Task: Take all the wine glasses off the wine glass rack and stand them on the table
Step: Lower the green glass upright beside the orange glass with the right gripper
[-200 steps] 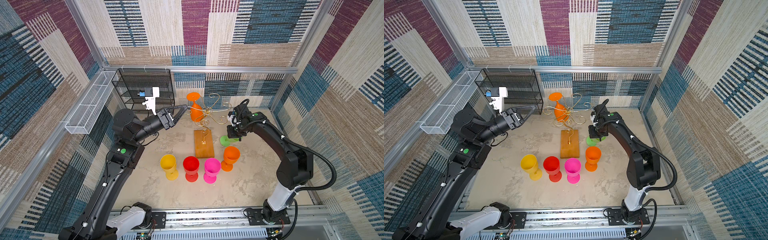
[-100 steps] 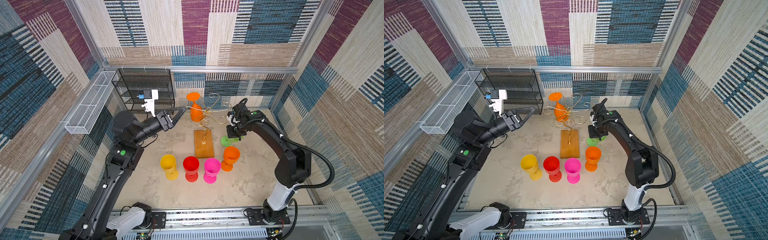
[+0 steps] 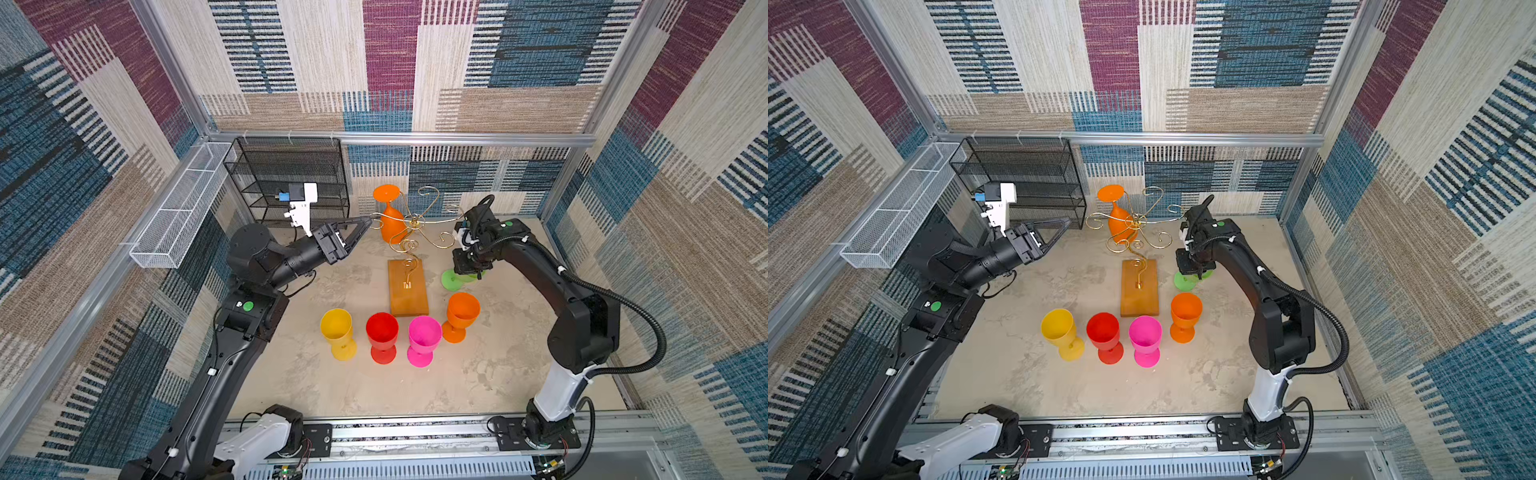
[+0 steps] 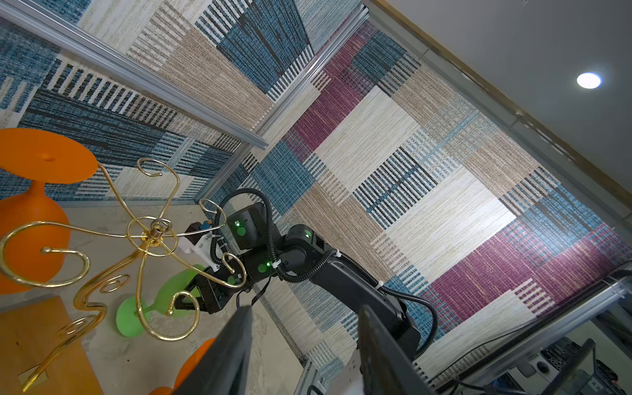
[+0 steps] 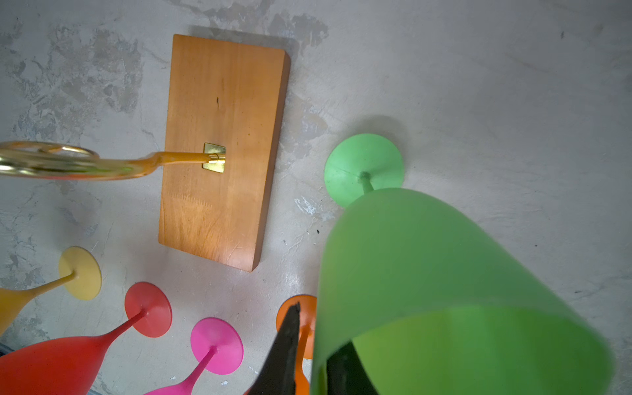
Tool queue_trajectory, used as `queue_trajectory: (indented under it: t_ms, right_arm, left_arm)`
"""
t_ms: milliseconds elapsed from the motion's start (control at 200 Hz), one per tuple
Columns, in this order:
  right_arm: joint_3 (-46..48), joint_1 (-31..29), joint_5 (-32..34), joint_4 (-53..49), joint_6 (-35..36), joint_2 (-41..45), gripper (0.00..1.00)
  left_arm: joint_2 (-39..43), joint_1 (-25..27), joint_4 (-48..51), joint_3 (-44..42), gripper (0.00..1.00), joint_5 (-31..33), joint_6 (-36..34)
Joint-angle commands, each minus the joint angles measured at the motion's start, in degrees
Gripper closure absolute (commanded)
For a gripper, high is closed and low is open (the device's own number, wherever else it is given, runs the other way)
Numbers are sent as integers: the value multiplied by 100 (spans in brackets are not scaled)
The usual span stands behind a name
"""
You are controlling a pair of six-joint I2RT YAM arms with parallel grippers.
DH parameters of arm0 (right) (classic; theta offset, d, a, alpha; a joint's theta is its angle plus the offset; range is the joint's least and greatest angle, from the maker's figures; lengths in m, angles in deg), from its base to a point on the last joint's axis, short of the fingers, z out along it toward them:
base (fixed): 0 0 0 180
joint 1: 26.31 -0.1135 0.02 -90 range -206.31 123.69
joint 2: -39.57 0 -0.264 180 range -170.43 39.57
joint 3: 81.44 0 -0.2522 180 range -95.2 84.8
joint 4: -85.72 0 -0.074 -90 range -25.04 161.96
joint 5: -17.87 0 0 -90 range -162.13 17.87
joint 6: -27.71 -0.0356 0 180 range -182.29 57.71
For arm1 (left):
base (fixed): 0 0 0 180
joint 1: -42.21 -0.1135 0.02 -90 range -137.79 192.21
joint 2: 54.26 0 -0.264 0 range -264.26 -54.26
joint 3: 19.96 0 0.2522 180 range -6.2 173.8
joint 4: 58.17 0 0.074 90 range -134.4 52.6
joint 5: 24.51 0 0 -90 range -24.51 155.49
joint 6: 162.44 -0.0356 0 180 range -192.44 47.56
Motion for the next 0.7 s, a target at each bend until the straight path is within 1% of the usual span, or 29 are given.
queue_trajectory:
  t_ms: [0,371,536,696]
  right_arm:
    - [-77,-5,-18,134,20,4,80]
    - [-370,-4,-54,209,-35,-36,77]
    - [-279,-12,-148,234,-35,4,76]
    - [9,-5,-345,369,-51,204,76]
  left_arm:
    - [50,-2,-263,-57,48,13,3]
    - [121,-29,-361,-228,47,17,81]
    - [129,-38,-361,-247,47,13,87]
    - [121,-38,-361,-252,47,22,84]
